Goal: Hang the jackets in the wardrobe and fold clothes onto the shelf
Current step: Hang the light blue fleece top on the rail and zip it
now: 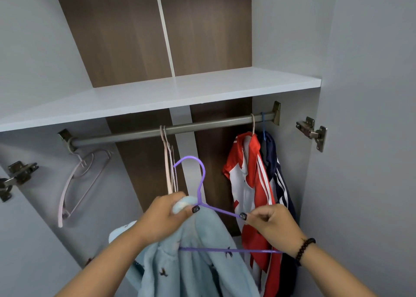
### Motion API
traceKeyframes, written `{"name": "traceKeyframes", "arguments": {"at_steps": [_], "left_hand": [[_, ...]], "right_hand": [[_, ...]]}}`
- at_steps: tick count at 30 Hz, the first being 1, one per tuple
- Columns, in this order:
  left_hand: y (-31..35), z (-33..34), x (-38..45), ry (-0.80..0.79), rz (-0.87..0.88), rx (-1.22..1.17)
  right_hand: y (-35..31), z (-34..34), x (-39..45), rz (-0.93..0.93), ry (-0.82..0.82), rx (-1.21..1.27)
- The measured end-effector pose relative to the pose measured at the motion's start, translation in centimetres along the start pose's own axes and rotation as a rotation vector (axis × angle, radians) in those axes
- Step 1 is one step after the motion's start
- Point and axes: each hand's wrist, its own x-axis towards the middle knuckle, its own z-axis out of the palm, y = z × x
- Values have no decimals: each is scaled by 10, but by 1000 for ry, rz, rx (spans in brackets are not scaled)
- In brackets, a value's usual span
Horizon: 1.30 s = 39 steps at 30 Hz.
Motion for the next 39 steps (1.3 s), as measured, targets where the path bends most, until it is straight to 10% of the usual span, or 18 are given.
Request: {"name": "traceKeyframes", "arguments": {"at_steps": [6,9,17,23,39], "left_hand": [[0,-20,12,307,-55,81],[-5,-31,21,439,-125,63],[21,-55,23,539,-49,-110],[35,-71,-2,542,77,-224],[-107,-161,-81,439,27,68]], "right_hand": [[-21,17,-2,-435,640,23],[-11,50,-12,-540,545,5],[40,139,11,67,208,-122],[36,180,31,138,102,7],[29,100,107,275,390,-84]]}}
